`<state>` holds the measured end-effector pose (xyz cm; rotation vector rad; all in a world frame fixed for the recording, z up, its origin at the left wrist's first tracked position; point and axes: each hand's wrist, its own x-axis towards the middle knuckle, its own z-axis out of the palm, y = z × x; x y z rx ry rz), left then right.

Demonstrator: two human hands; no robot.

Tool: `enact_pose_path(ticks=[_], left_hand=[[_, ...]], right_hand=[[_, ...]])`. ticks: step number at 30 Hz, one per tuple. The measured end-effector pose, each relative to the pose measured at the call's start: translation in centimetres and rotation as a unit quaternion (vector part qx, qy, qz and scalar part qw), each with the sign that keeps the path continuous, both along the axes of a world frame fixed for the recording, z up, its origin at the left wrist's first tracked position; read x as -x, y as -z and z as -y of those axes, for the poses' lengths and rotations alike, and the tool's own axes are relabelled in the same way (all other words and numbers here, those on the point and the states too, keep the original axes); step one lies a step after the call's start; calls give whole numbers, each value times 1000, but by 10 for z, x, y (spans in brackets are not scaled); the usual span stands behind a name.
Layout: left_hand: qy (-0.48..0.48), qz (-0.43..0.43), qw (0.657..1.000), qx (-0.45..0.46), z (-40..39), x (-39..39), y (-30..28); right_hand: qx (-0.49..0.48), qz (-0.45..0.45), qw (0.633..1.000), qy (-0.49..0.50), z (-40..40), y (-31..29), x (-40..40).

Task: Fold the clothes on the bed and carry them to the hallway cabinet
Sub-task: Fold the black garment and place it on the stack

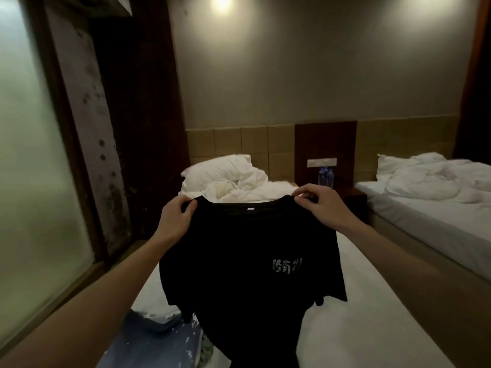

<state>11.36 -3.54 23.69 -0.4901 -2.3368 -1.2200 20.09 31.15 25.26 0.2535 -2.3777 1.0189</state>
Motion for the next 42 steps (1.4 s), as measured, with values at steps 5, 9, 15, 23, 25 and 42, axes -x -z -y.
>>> enact_pose_path(ticks=[5,9,15,23,25,42], left_hand=[[27,-74,995,-67,-1,-41,-46],[46,-130,984,-116,-1,-71,-82],[19,-200,974,-106,-13,-91,-115],[-89,-194,977,-20,-37,-39,-86],[-89,-173,981,14,-44,-5,-67],[-34,237,971,27,-127,263,253]], right_hand=[[3,-84,996,34,6,-52,-32],[45,-130,989,43,2,-86,-55],[104,-217,969,64,-4,-115,-70],[81,-154,976,132,-29,-87,-16],[72,-136,978,141,-34,-65,9],[75,193,955,212,-89,256,263]])
